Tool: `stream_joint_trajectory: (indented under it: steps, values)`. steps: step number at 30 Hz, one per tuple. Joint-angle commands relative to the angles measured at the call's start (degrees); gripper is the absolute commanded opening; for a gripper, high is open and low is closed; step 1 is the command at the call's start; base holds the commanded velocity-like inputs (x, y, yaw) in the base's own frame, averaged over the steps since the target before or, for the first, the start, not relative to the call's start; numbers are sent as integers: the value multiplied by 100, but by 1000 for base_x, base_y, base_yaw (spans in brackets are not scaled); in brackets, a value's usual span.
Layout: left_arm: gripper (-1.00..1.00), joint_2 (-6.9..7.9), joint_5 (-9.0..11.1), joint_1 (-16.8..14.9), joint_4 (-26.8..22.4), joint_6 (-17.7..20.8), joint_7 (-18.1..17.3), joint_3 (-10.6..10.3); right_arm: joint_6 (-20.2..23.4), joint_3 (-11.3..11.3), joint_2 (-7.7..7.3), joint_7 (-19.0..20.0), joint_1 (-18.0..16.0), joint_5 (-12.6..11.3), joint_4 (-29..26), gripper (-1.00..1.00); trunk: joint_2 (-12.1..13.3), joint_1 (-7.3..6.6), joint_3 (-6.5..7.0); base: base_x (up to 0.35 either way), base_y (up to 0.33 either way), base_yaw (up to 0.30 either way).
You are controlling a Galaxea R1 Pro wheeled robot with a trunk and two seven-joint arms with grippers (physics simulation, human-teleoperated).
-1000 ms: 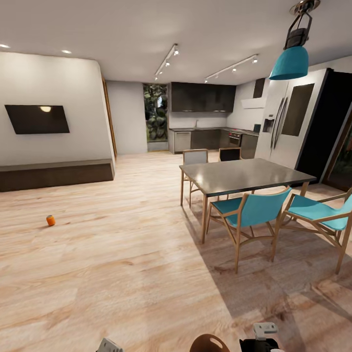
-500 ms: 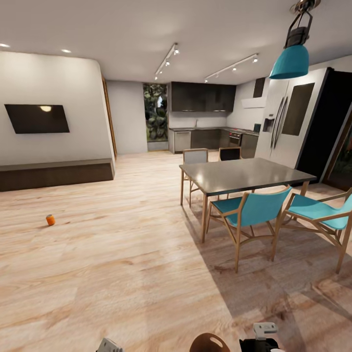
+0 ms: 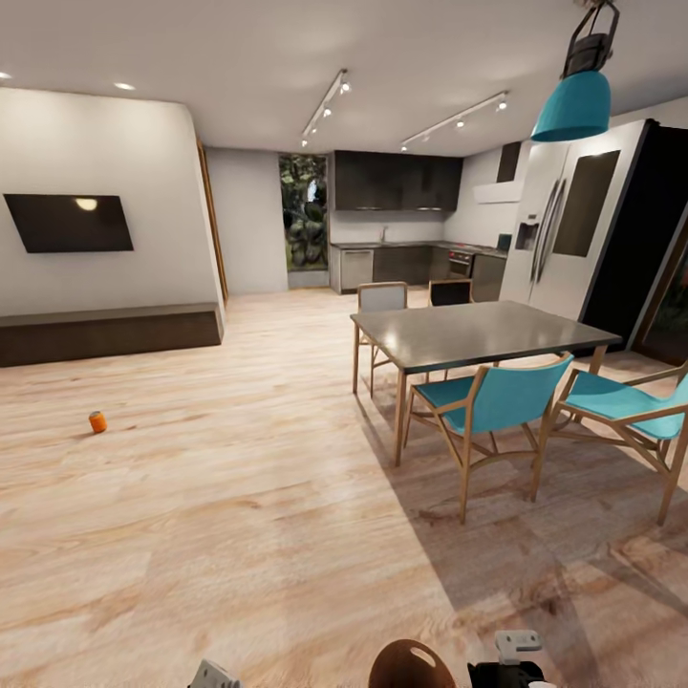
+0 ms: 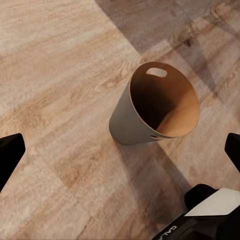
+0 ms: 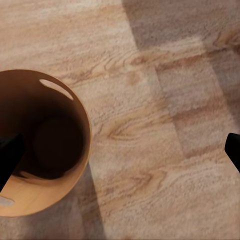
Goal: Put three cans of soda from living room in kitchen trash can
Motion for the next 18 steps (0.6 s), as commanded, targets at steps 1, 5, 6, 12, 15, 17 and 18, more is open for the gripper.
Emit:
stream_joint_trajectory:
  steps: [1,5,6,12,15,17,18]
  values:
    - [100,0,1,1,0,0,0,0,0,-1,0,0,0,0,0,100,-42,23,-28,0,0,0]
    - [100,0,1,1,0,0,-1,-1,0,1,0,1,0,2,0,100,-202,111,-137,0,0,0]
    - [100,0,1,2,0,0,0,-1,0,0,0,1,0,2,0,100,-202,111,-146,0,0,0]
    - [100,0,-2,2,2,0,-1,-1,0,0,0,1,0,2,0,100,-202,111,-202,0,0,0]
    - [100,0,-4,2,5,0,0,-1,0,1,0,1,0,2,0,100,-202,111,-229,0,0,0]
    - [100,0,-4,3,6,0,1,-1,0,0,0,1,0,2,0,100,-202,111,-248,0,0,0]
    - [100,0,-4,4,7,0,-1,-1,0,-1,0,1,0,2,-1,100,-202,111,-257,25,17,0]
